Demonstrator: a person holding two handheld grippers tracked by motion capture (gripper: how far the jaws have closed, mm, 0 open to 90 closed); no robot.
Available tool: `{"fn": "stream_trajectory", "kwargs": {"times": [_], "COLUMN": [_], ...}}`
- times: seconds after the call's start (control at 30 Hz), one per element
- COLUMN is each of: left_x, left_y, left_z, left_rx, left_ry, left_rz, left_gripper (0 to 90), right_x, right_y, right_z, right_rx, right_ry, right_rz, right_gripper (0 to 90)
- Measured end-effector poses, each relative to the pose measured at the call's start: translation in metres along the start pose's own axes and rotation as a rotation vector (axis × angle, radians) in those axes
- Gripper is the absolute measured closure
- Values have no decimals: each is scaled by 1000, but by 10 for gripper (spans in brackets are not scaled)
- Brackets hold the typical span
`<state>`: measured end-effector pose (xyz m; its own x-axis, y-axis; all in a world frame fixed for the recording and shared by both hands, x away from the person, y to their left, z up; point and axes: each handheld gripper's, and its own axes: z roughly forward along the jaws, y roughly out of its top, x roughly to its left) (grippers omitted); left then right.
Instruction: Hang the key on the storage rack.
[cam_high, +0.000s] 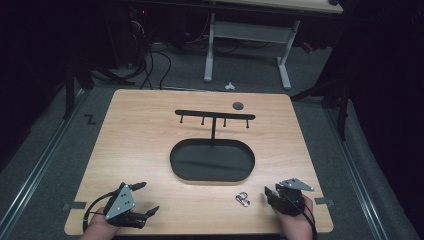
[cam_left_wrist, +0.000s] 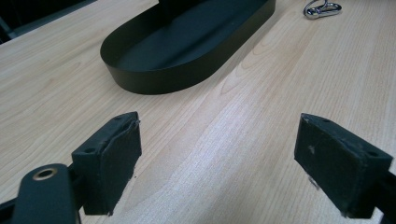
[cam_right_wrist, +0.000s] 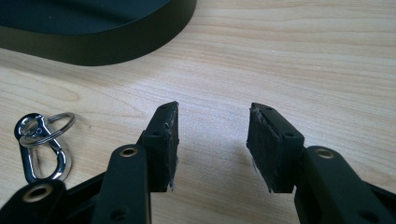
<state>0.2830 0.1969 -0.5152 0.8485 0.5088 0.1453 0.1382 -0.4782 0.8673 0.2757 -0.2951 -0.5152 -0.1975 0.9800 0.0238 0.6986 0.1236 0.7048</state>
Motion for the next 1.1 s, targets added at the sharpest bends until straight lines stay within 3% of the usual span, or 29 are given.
{"fn": "stream_trajectory", "kwargs": {"times": [0.8,1.1], "left_x": [-1,-1], "left_y": [0,0], "left_z": [1,1], "left_rx": [3,5], "left_ry": [-1,-2], "left_rz": [5,11], "left_gripper": [153,153], "right_x": [1,6], "right_y": [-1,0], "right_z": [2,5], "right_rx": [12,39], "right_ry": [11,26], "right_rz": [-1,-32], "right_gripper": [507,483]}}
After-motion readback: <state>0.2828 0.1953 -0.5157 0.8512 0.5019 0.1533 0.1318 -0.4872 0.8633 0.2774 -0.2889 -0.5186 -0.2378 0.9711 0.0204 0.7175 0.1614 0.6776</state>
